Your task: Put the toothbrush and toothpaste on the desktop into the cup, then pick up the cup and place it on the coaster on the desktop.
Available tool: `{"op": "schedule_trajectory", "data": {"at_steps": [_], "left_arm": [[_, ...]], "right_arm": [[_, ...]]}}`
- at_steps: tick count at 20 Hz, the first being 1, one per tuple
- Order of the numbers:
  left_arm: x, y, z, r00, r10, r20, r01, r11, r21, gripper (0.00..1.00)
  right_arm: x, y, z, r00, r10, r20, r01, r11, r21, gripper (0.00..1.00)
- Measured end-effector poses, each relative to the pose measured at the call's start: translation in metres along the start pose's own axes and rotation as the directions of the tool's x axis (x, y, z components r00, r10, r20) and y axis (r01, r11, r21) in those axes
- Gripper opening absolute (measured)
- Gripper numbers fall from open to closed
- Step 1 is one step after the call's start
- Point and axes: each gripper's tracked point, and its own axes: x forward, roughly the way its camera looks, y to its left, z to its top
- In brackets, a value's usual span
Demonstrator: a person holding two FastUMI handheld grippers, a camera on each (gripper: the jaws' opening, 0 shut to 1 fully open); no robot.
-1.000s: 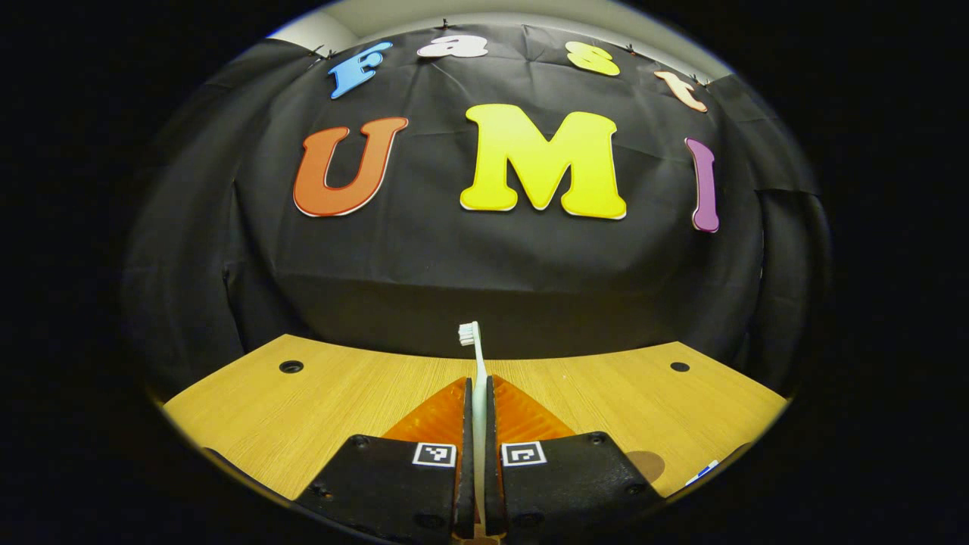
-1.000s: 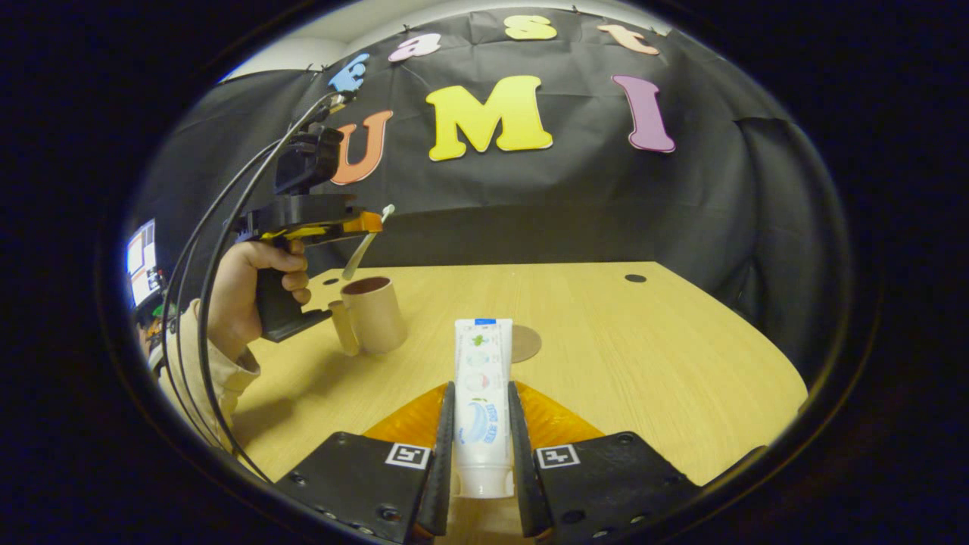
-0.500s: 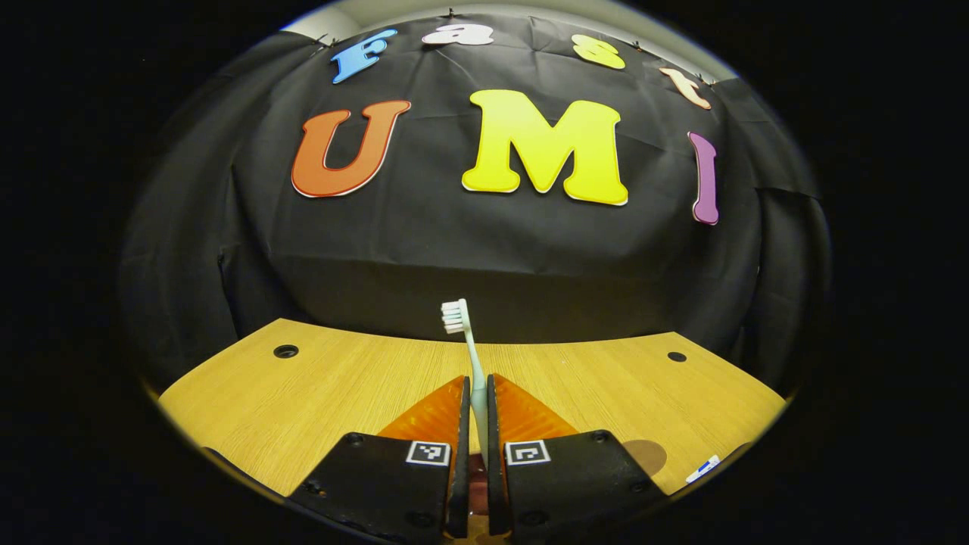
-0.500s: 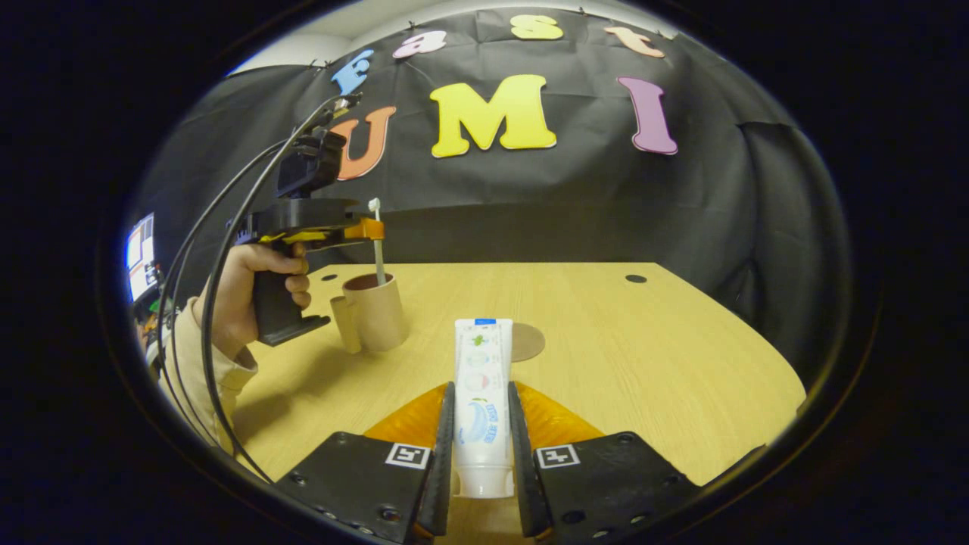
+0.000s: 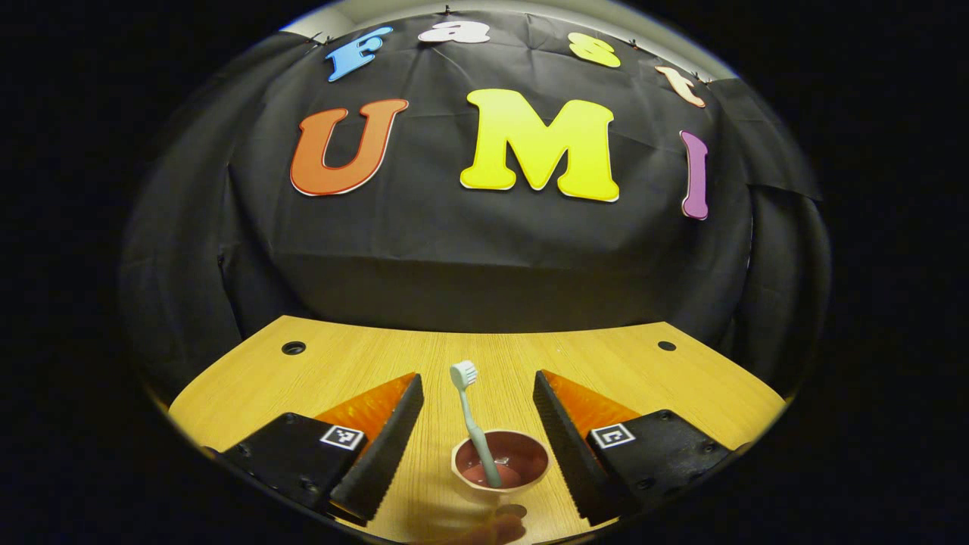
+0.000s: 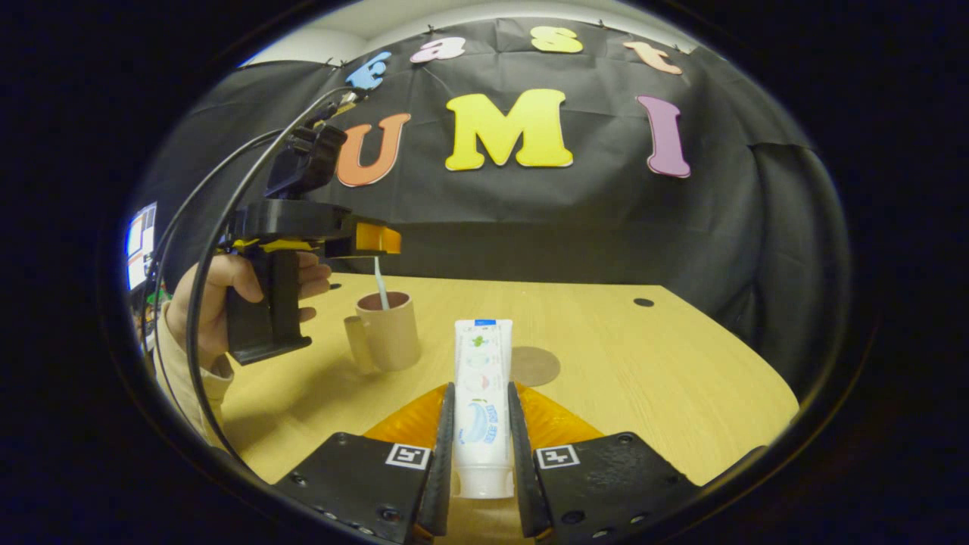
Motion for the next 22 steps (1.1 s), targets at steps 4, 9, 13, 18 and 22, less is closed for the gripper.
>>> {"op": "schedule_trajectory", "data": {"at_steps": [4,9,13,18,22], "left_arm": [[-0.018,0.013,0.002,1.0,-0.018,0.009,0.018,1.0,-0.001,1.0],[-0.048,0.051,0.021,0.993,0.08,0.089,-0.082,0.996,0.02,1.0],[-0.078,0.071,0.045,0.979,0.124,0.162,-0.134,0.99,0.049,1.0],[-0.092,0.081,0.057,0.973,0.116,0.201,-0.123,0.992,0.026,1.0],[-0.088,0.095,0.052,0.972,0.146,0.184,-0.15,0.989,0.009,1.0]], "right_arm": [[0.019,0.022,0.027,0.998,0.03,0.055,-0.03,0.999,-0.014,0.36],[0.051,0.05,0.067,0.991,0.071,0.117,-0.072,0.997,0.008,0.36],[0.074,0.078,0.106,0.978,0.13,0.162,-0.137,0.99,0.03,0.36],[0.109,0.109,0.138,0.956,0.191,0.222,-0.199,0.98,0.012,0.38],[0.14,0.127,0.125,0.955,0.208,0.21,-0.216,0.976,0.017,0.39]]}}
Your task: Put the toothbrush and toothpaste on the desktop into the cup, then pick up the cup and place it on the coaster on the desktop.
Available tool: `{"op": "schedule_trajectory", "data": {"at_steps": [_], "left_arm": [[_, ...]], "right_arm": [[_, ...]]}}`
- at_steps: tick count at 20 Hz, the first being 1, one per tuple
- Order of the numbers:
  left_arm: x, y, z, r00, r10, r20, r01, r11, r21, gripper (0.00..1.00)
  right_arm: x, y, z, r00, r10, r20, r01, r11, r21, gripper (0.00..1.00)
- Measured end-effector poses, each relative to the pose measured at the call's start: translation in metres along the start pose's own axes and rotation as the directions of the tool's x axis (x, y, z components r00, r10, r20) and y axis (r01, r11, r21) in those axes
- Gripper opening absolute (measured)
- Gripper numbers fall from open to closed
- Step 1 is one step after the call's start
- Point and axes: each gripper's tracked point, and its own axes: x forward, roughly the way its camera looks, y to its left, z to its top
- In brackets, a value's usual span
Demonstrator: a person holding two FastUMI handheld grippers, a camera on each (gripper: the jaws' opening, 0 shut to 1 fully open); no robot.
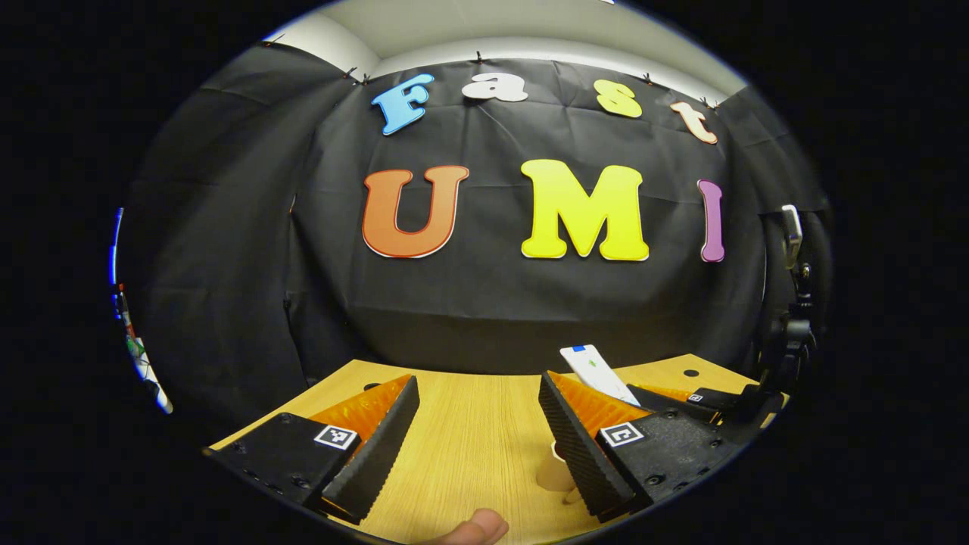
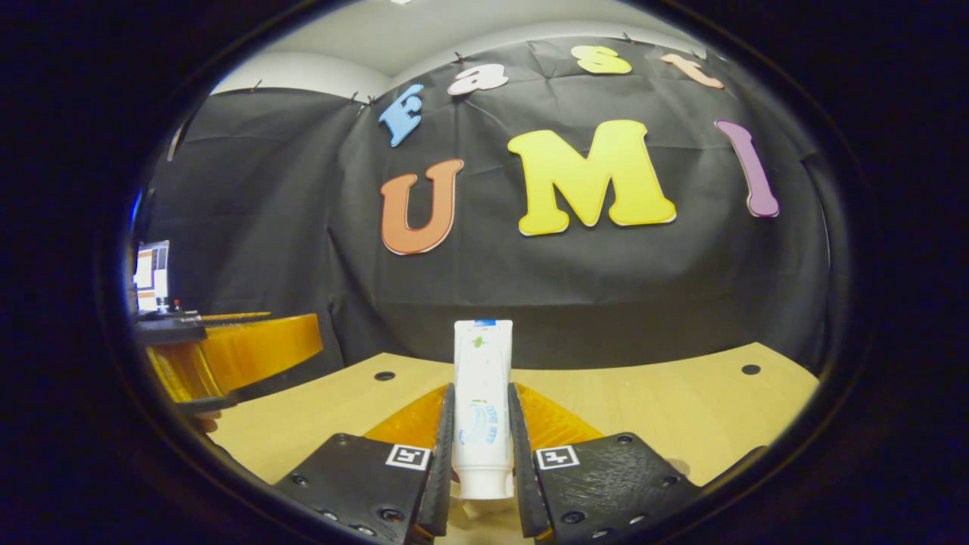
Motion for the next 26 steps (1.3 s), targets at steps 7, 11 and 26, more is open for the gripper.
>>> {"op": "schedule_trajectory", "data": {"at_steps": [7,11,26], "left_arm": [[0.007,0.002,-0.016,0.998,0.017,-0.055,-0.017,1.0,0.003,1.0],[0.01,0.002,-0.019,0.997,0.018,-0.071,-0.017,1.0,0.001,1.0],[0.014,-0.025,-0.042,0.989,-0.041,-0.139,0.037,0.999,-0.032,0.97]], "right_arm": [[0.021,-0.002,-0.017,1.0,-0.006,-0.02,0.006,1.0,0.011,0.37],[0.025,-0.001,-0.023,0.999,-0.007,-0.038,0.008,1.0,0.004,0.41],[-0.04,-0.006,0.035,0.996,-0.009,0.094,0.014,0.999,-0.05,0.75]]}}
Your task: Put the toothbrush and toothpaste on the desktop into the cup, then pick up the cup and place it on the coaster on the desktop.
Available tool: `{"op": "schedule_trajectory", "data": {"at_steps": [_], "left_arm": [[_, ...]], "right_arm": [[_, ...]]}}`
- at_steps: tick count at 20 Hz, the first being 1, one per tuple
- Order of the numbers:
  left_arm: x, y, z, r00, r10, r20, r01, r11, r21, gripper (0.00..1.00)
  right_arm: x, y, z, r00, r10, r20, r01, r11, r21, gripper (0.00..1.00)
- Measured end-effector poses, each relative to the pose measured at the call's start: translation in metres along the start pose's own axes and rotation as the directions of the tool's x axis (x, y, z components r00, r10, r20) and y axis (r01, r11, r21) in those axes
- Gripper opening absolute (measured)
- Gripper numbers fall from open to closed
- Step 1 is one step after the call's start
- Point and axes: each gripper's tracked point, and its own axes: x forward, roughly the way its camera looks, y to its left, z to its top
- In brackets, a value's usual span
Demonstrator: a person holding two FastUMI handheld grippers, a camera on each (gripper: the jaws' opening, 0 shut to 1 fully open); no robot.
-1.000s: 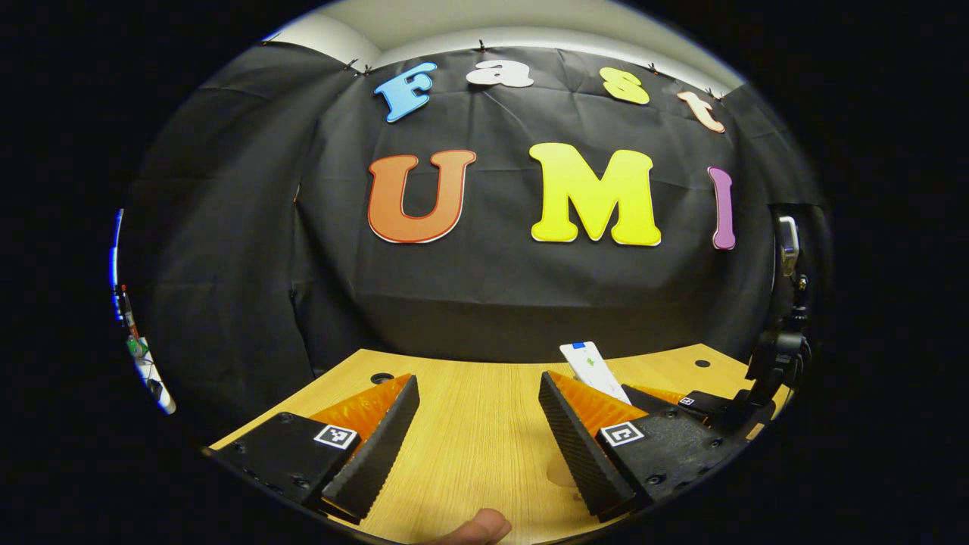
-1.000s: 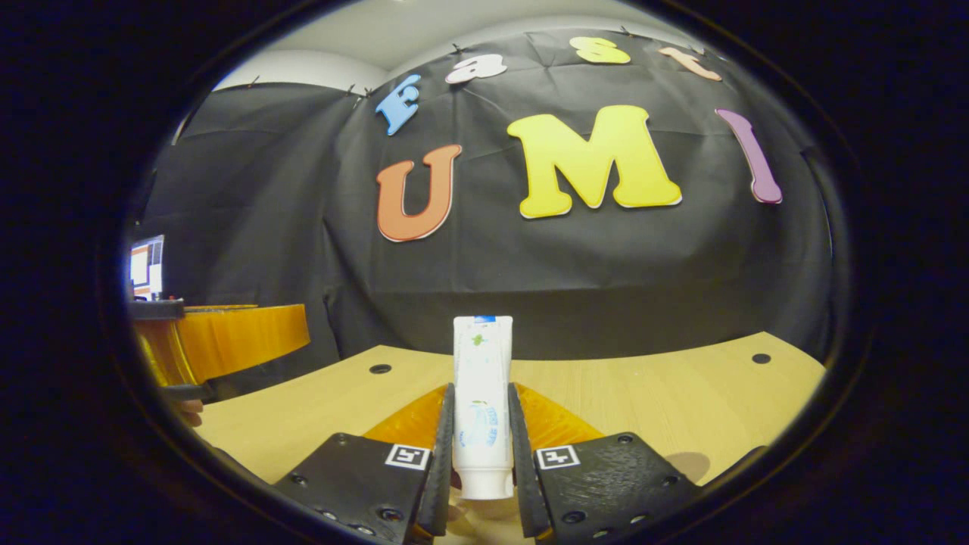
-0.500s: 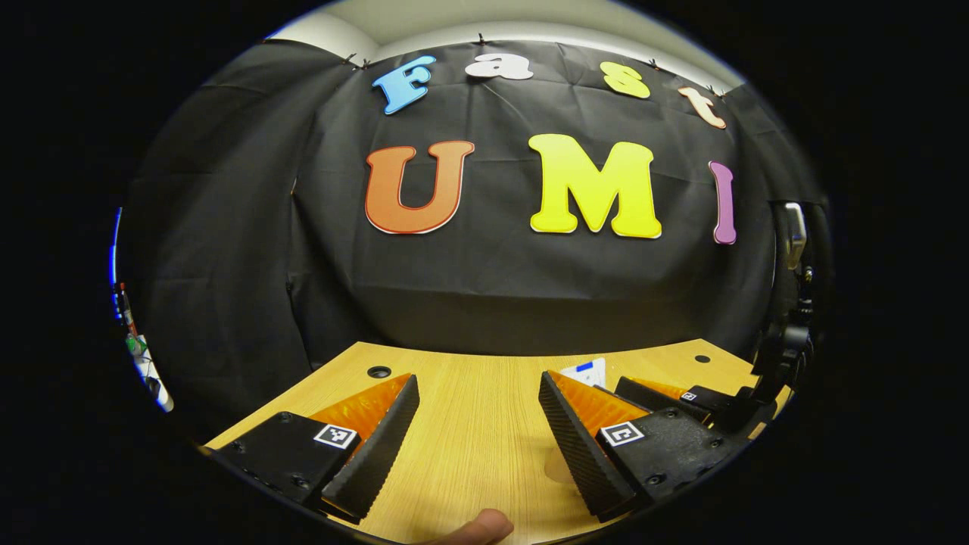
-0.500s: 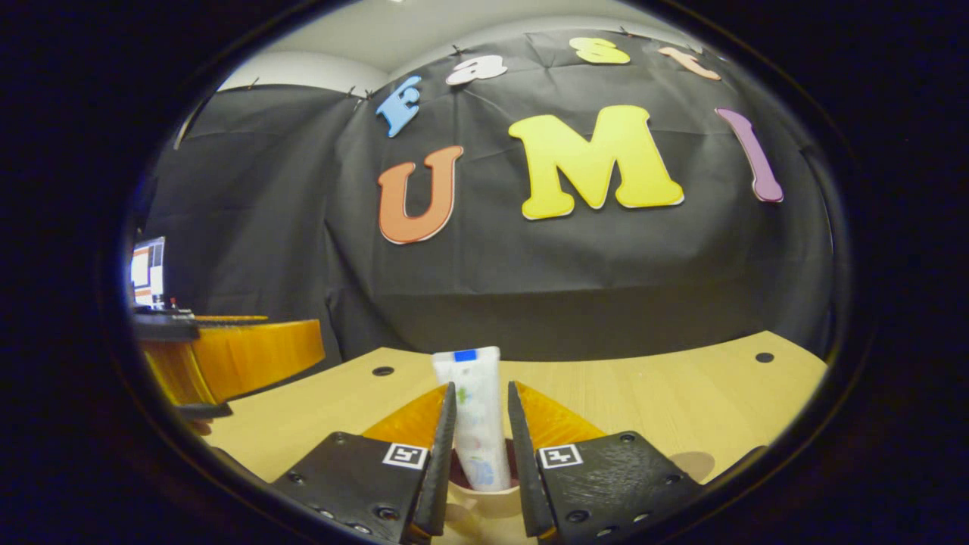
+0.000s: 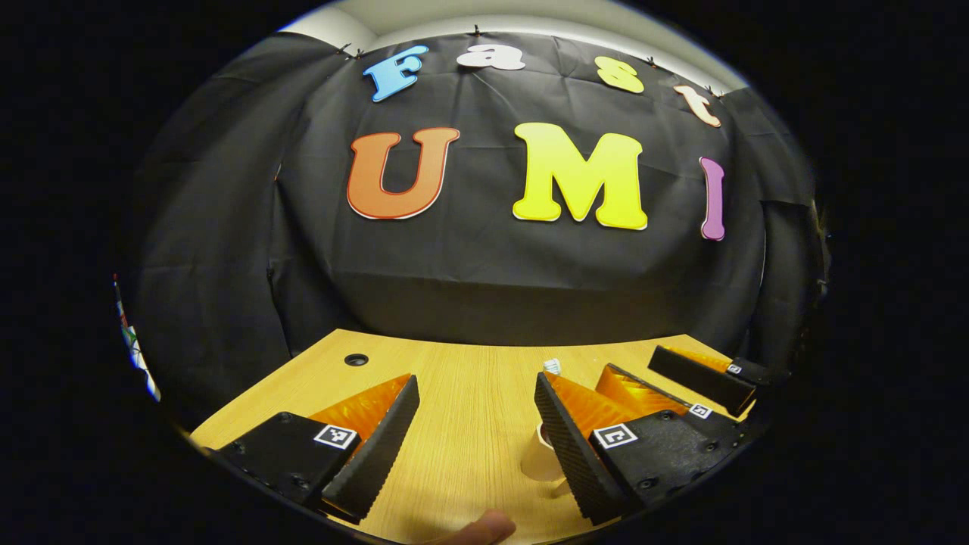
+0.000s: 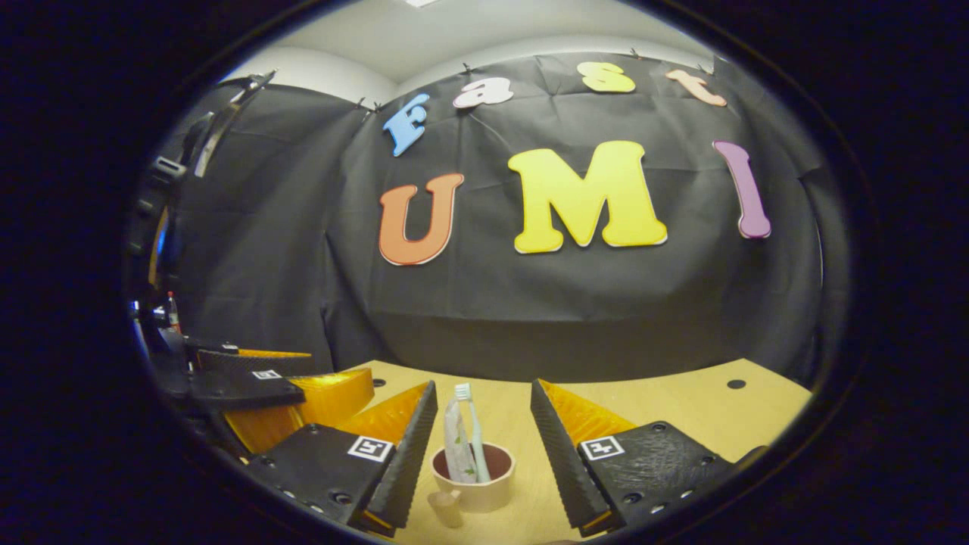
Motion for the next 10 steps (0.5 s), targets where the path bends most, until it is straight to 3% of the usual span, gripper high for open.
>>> {"op": "schedule_trajectory", "data": {"at_steps": [2,10], "left_arm": [[-0.004,-0.005,0.0,1.0,-0.009,-0.018,0.009,1.0,-0.005,0.97],[-0.01,-0.042,-0.003,0.995,-0.05,-0.09,0.054,0.998,0.036,0.98]], "right_arm": [[-0.021,-0.007,0.008,1.0,-0.013,0.016,0.013,1.0,-0.026,0.84],[-0.091,-0.054,0.015,0.997,-0.069,0.017,0.069,0.998,0.005,0.94]]}}
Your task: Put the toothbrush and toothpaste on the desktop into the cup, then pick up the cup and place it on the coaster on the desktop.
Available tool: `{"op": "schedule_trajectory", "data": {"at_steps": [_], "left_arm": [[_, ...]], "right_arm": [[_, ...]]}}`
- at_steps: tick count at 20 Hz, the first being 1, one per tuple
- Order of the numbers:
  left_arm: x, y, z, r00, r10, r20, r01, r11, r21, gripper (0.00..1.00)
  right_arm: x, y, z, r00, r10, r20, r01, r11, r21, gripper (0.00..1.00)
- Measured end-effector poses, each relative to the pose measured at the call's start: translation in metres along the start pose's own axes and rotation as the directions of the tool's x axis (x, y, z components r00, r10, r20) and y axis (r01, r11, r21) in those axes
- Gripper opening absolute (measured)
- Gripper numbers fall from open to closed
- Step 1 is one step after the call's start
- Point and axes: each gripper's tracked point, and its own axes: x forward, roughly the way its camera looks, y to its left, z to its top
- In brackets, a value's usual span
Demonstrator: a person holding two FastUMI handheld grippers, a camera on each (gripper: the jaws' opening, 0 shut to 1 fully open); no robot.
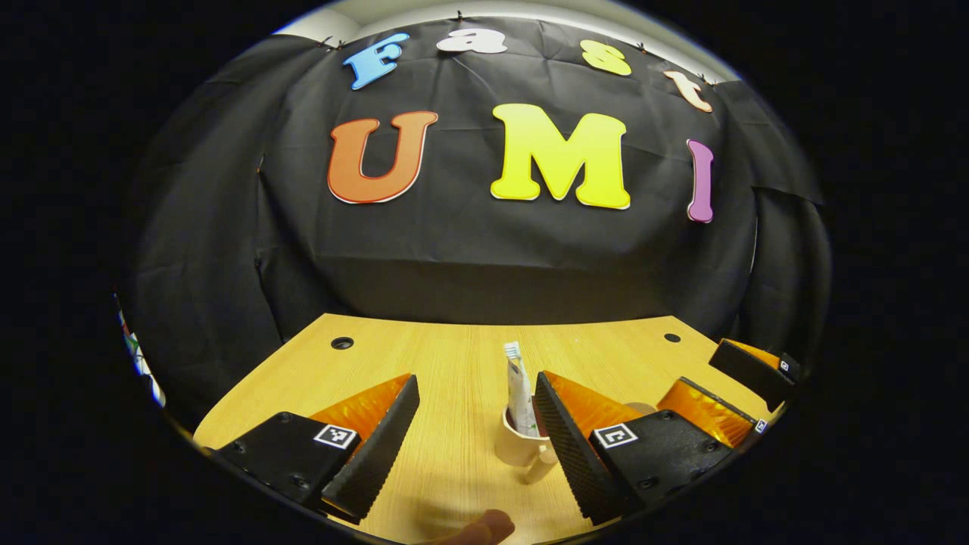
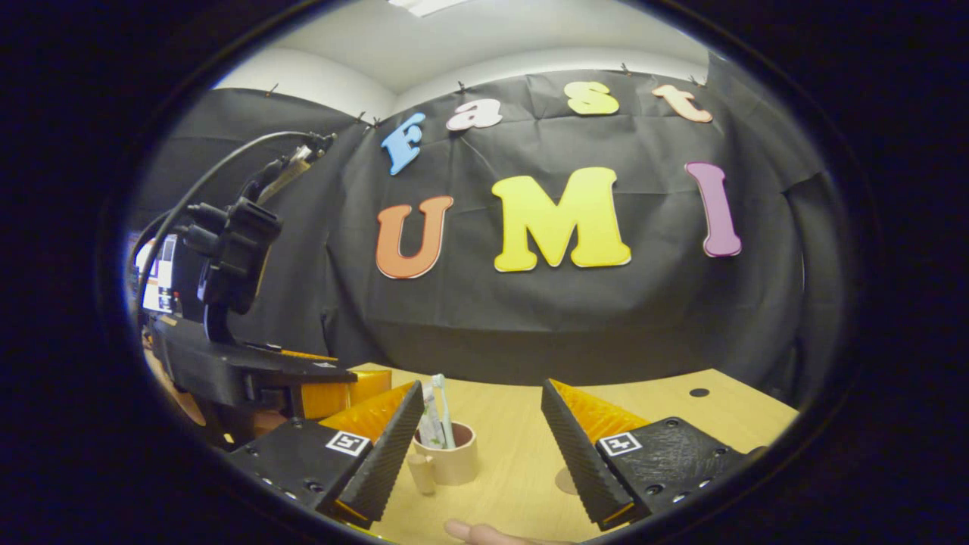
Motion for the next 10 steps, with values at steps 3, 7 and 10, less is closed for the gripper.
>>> {"op": "schedule_trajectory", "data": {"at_steps": [3,7,10], "left_arm": [[0.007,-0.011,-0.009,0.996,-0.015,-0.089,0.017,1.0,0.02,0.98],[0.011,-0.028,-0.026,0.972,-0.04,-0.233,0.044,0.999,0.014,0.98],[0.006,-0.043,-0.042,0.937,-0.053,-0.346,0.06,0.998,0.011,0.98]], "right_arm": [[-0.024,-0.028,0.003,1.0,-0.03,-0.001,0.03,1.0,0.002,0.94],[-0.059,-0.066,0.01,0.997,-0.072,0.033,0.071,0.997,0.025,0.94],[-0.086,-0.094,0.014,0.993,-0.1,0.067,0.098,0.994,0.044,0.93]]}}
